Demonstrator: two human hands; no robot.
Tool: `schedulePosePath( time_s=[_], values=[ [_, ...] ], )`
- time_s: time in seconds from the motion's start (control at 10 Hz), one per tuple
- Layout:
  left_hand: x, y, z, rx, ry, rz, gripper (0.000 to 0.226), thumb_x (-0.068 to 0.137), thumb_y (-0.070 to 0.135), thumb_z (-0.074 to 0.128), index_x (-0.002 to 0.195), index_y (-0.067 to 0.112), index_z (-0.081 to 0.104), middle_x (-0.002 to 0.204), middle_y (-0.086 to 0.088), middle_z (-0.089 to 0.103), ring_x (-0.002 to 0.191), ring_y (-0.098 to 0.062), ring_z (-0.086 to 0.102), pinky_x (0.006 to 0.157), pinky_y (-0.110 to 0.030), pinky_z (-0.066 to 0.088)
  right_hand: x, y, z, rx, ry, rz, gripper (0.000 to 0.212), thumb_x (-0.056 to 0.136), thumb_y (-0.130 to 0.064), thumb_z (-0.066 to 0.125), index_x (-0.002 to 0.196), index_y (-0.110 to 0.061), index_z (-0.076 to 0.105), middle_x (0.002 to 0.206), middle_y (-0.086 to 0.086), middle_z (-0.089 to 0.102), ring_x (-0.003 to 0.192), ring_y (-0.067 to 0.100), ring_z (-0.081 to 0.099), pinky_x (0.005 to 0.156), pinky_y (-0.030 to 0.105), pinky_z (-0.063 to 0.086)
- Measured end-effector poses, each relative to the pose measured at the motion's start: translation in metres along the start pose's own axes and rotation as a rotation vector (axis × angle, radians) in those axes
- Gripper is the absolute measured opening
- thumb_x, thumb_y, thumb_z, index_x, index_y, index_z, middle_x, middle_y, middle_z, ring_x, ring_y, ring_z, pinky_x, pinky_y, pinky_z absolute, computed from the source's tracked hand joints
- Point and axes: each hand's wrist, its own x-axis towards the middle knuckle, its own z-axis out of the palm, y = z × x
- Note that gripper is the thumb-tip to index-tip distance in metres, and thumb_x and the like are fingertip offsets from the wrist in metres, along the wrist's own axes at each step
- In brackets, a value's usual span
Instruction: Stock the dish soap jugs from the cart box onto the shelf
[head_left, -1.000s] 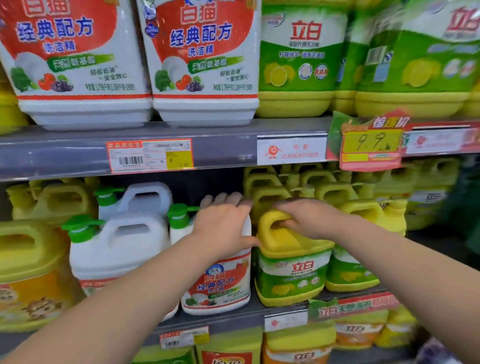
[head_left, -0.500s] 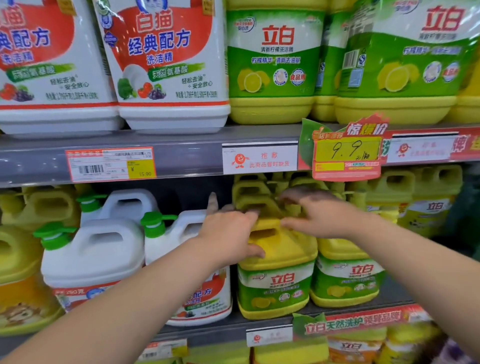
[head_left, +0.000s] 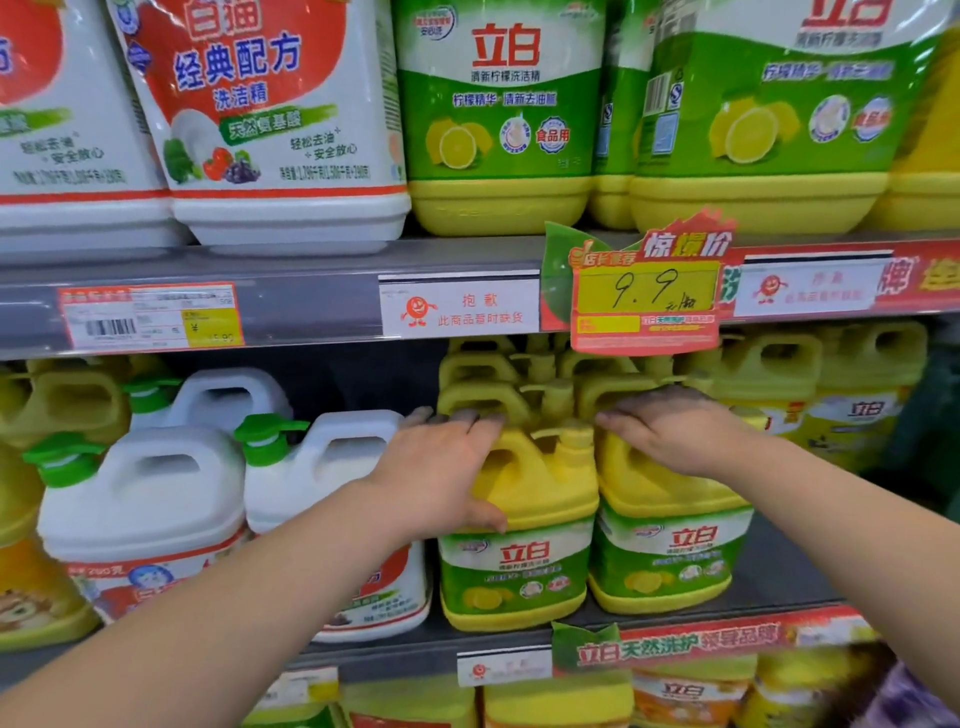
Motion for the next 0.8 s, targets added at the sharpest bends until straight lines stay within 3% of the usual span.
schedulePosePath(
  time_s=[0.3,0.6,0.8],
  values=[
    [-0.001,0.001,0.002,0.023,0.005,-0.010,0.104,0.061,0.071,0.065,0.144,0.024,0.024,0.140,-0.004,0.044,0.124,-0.028,0.047,0.107,-0.039,0.027,-0.003,-0.005,0.006,-0.054,0.112,0.002,0.048,0.096,-0.052,0.029,0.104,-0.018,0.062,0.113,0.010,0.066,0.108,0.029,0.057,0.086,0.033,0.041],
    [-0.003,0.004,-0.001,0.094,0.000,-0.038,0.106,0.063,0.072,0.063,0.146,0.024,0.019,0.147,-0.005,0.034,0.132,-0.030,0.036,0.116,-0.051,0.007,-0.005,-0.013,0.009,-0.065,0.143,0.068,0.049,0.094,-0.055,0.030,0.102,-0.020,0.062,0.111,0.008,0.065,0.107,0.027,0.059,0.085,0.032,0.042],
    [-0.015,0.024,-0.004,0.130,0.047,-0.093,0.103,0.072,0.065,0.061,0.149,0.024,0.006,0.149,-0.006,0.025,0.135,-0.031,0.027,0.113,-0.057,0.011,-0.023,-0.027,0.003,-0.064,0.311,0.121,0.045,0.091,-0.054,0.043,0.120,-0.023,0.058,0.126,0.005,0.055,0.117,0.030,0.048,0.096,0.040,0.036]
  ],
)
